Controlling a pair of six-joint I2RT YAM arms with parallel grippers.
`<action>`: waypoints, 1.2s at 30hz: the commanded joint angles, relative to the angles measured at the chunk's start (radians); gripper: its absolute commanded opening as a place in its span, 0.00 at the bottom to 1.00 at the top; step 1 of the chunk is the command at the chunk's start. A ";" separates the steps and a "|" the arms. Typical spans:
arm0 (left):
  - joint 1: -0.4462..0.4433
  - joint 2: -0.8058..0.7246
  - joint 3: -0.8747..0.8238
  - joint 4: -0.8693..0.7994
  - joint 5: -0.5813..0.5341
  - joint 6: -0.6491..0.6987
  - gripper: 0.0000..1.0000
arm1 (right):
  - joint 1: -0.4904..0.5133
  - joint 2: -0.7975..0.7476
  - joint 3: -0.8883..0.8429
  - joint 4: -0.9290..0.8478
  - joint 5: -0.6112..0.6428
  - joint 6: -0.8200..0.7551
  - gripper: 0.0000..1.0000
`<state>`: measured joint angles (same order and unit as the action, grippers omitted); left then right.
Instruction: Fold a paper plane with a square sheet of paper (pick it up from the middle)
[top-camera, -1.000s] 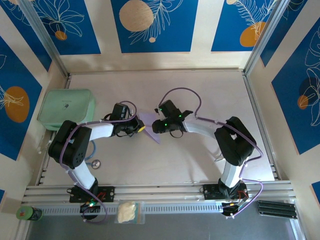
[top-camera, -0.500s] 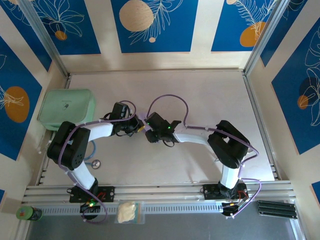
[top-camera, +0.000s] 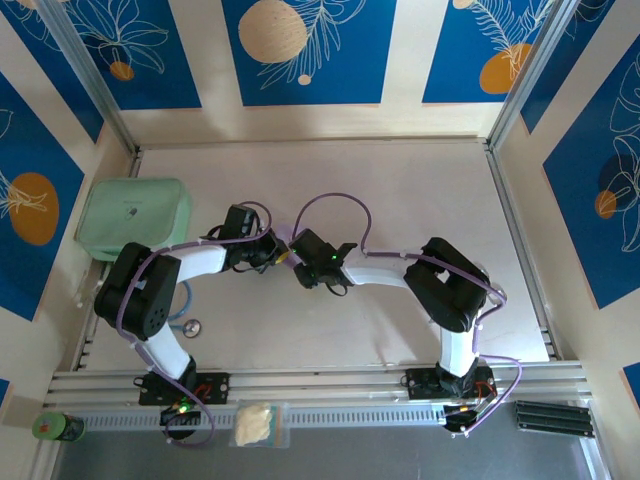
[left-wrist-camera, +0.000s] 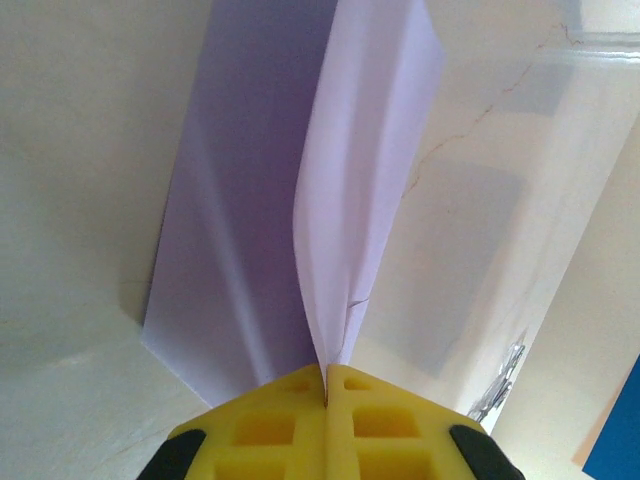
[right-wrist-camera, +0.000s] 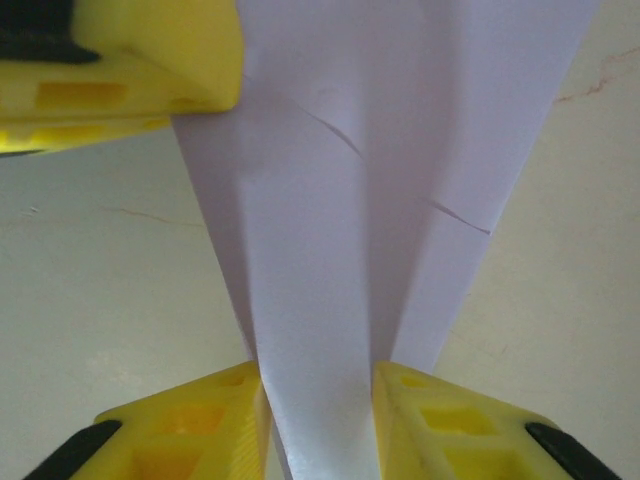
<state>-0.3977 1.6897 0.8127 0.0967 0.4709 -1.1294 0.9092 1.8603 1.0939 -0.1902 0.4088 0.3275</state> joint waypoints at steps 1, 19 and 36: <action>-0.006 -0.017 0.016 0.004 0.000 -0.014 0.06 | 0.006 0.010 0.024 -0.001 0.025 -0.013 0.28; 0.059 -0.188 -0.067 -0.063 -0.152 0.047 0.25 | -0.038 -0.012 -0.046 0.051 -0.133 -0.010 0.10; -0.029 -0.042 -0.148 0.204 -0.032 -0.011 0.14 | -0.196 -0.050 -0.165 0.203 -0.582 -0.005 0.09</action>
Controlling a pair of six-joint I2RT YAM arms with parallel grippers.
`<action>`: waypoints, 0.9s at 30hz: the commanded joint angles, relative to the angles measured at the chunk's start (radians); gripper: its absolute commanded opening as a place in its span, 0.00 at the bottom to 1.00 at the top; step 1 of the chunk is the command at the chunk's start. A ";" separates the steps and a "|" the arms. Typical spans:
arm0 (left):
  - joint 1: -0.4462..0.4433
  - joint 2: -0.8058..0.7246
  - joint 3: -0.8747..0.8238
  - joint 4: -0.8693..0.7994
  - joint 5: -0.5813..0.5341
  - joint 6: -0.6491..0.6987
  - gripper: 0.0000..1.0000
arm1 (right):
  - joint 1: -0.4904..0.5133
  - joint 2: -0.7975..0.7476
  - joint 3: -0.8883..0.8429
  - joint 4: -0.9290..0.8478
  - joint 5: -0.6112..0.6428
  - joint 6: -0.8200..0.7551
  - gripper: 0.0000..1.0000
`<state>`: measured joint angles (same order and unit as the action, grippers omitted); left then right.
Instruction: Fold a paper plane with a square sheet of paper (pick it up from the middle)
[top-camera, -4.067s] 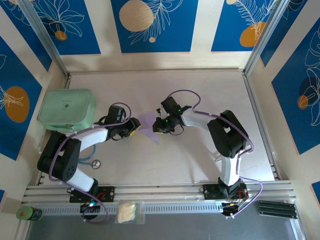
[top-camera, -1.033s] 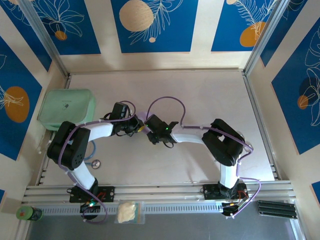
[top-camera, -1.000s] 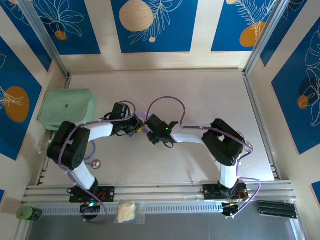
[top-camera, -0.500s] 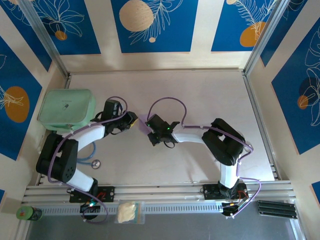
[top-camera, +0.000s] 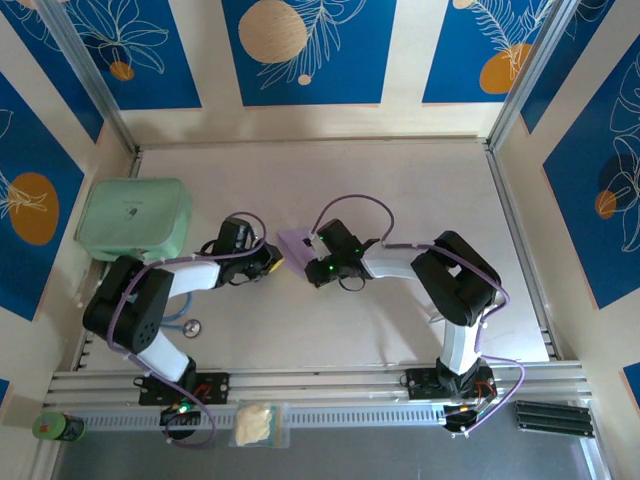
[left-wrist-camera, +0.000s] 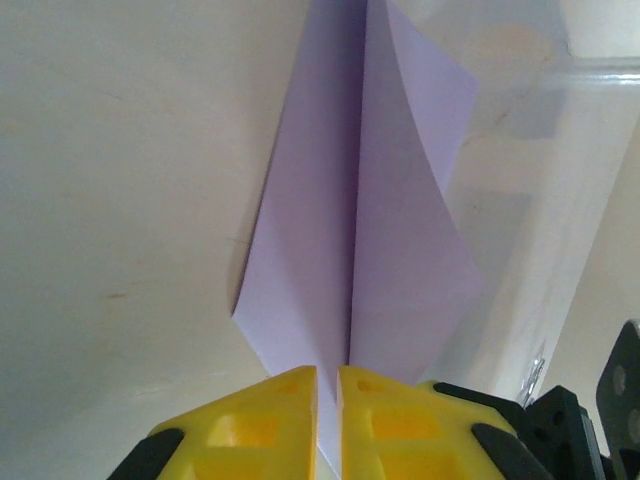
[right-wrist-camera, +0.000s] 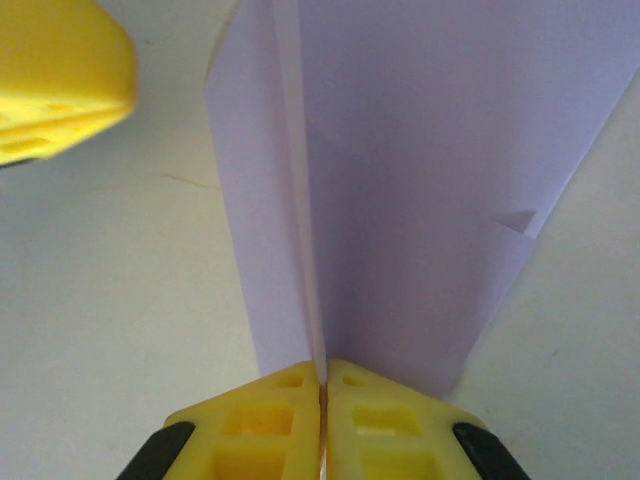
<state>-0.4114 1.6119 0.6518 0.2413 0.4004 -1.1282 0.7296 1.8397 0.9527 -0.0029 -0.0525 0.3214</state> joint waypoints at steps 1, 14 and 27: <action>-0.021 0.052 0.022 0.070 0.045 -0.013 0.14 | -0.025 -0.030 -0.026 0.023 -0.140 -0.002 0.09; -0.040 0.131 0.094 0.006 0.038 -0.004 0.17 | -0.075 -0.022 -0.032 0.040 -0.222 -0.019 0.08; -0.050 0.170 0.116 -0.105 0.026 0.011 0.26 | -0.074 -0.014 -0.020 0.008 -0.189 -0.020 0.10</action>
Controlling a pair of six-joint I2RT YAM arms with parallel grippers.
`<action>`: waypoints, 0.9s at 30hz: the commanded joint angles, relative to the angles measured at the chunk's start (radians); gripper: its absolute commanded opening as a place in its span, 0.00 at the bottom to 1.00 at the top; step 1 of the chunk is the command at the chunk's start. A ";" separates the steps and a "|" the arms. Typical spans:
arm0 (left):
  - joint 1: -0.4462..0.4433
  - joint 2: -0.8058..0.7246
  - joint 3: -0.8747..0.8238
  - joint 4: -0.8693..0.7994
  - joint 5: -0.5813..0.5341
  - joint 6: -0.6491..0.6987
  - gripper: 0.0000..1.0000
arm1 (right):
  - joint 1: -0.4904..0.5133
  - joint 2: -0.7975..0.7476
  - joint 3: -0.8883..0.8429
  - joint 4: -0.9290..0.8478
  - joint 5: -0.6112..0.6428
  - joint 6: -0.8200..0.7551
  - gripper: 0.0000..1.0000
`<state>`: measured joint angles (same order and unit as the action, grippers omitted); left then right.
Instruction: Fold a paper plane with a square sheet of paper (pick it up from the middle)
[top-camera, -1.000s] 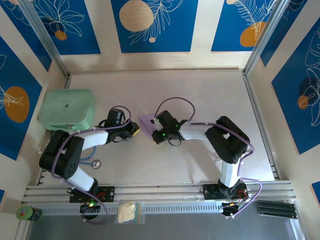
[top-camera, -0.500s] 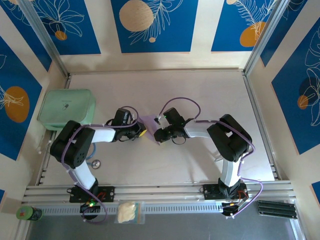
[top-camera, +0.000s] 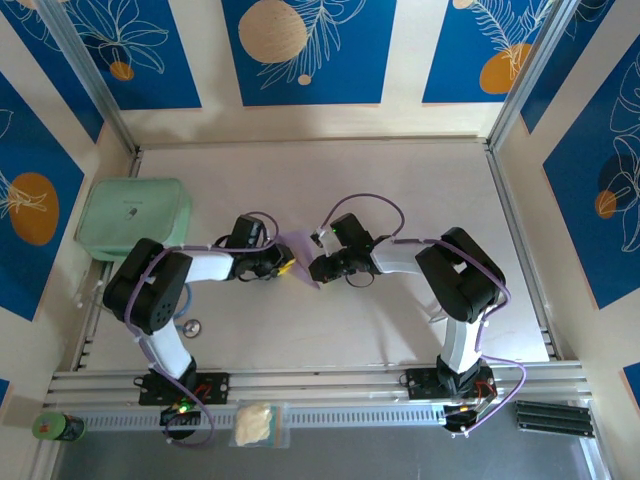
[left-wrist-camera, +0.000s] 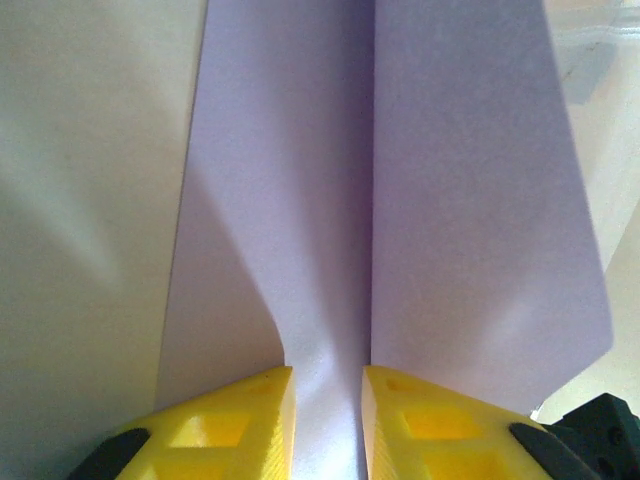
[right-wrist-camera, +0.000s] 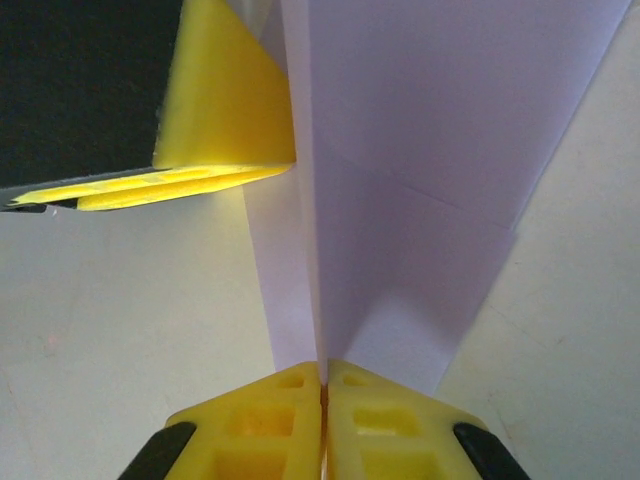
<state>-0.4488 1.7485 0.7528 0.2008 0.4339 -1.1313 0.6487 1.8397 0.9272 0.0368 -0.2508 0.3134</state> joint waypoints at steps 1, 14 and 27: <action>-0.013 0.036 0.018 -0.072 -0.008 0.015 0.27 | 0.012 -0.013 0.011 -0.039 0.020 -0.012 0.11; -0.021 0.040 0.026 -0.109 -0.010 0.022 0.31 | 0.063 -0.007 0.066 -0.098 0.188 0.019 0.22; -0.024 0.052 0.029 -0.118 0.000 0.028 0.35 | 0.099 -0.042 0.076 -0.144 0.298 0.070 0.31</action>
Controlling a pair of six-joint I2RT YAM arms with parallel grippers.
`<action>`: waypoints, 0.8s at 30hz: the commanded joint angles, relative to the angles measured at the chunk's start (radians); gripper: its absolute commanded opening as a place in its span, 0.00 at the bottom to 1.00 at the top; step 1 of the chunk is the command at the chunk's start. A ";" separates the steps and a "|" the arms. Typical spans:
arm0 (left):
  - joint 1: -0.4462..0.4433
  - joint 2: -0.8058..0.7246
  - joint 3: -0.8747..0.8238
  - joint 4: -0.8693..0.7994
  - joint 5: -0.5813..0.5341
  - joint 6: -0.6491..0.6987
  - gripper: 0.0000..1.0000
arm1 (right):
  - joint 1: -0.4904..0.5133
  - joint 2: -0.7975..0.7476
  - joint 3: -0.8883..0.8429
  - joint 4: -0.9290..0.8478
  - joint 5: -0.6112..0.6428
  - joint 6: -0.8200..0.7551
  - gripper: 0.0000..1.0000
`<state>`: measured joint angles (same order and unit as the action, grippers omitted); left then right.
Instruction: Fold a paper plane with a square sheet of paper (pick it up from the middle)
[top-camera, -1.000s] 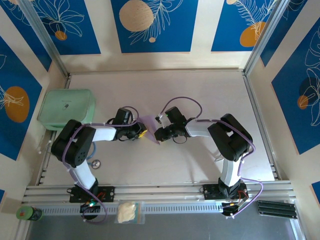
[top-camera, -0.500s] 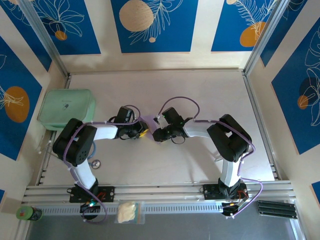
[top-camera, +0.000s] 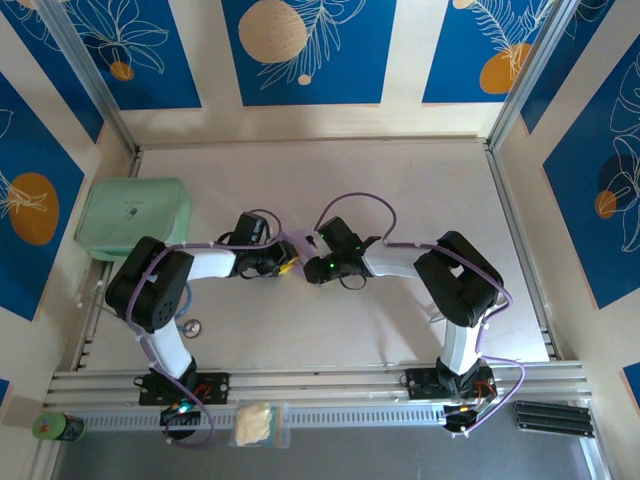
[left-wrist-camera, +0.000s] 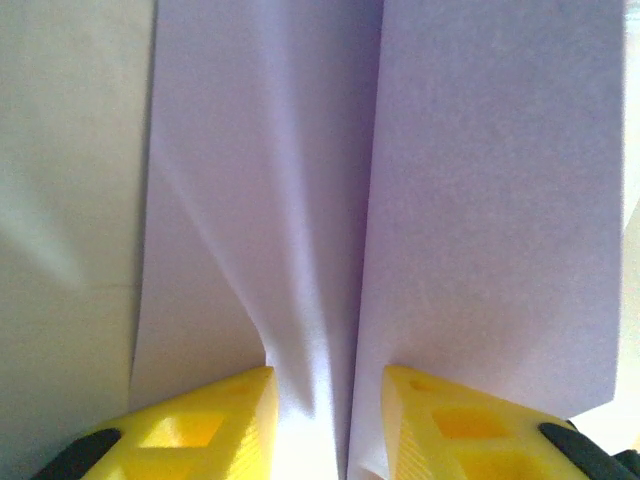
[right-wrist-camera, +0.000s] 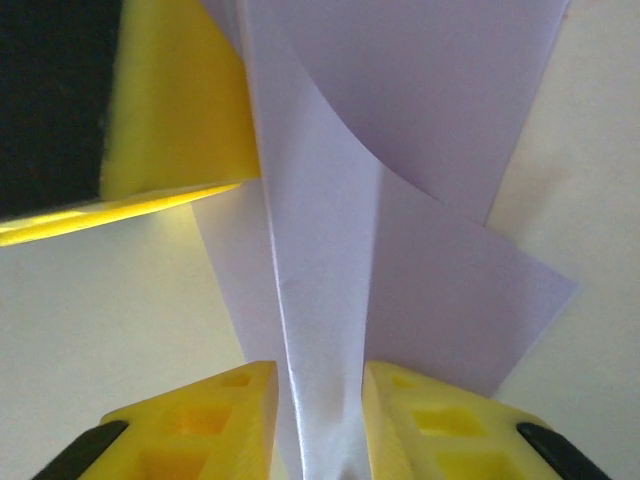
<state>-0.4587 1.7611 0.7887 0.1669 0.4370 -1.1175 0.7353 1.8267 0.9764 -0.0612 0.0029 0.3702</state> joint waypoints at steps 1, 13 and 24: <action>-0.014 0.041 -0.006 -0.084 -0.003 0.013 0.34 | 0.016 -0.031 0.030 -0.049 0.048 0.016 0.32; -0.015 0.041 -0.009 -0.070 0.001 0.008 0.27 | 0.075 -0.053 0.050 -0.105 0.237 0.035 0.36; -0.015 0.044 -0.008 -0.066 0.008 0.013 0.28 | 0.111 -0.059 0.071 -0.146 0.308 0.024 0.36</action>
<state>-0.4587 1.7668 0.7891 0.1642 0.4377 -1.1175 0.8326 1.7817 1.0206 -0.1780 0.2810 0.3931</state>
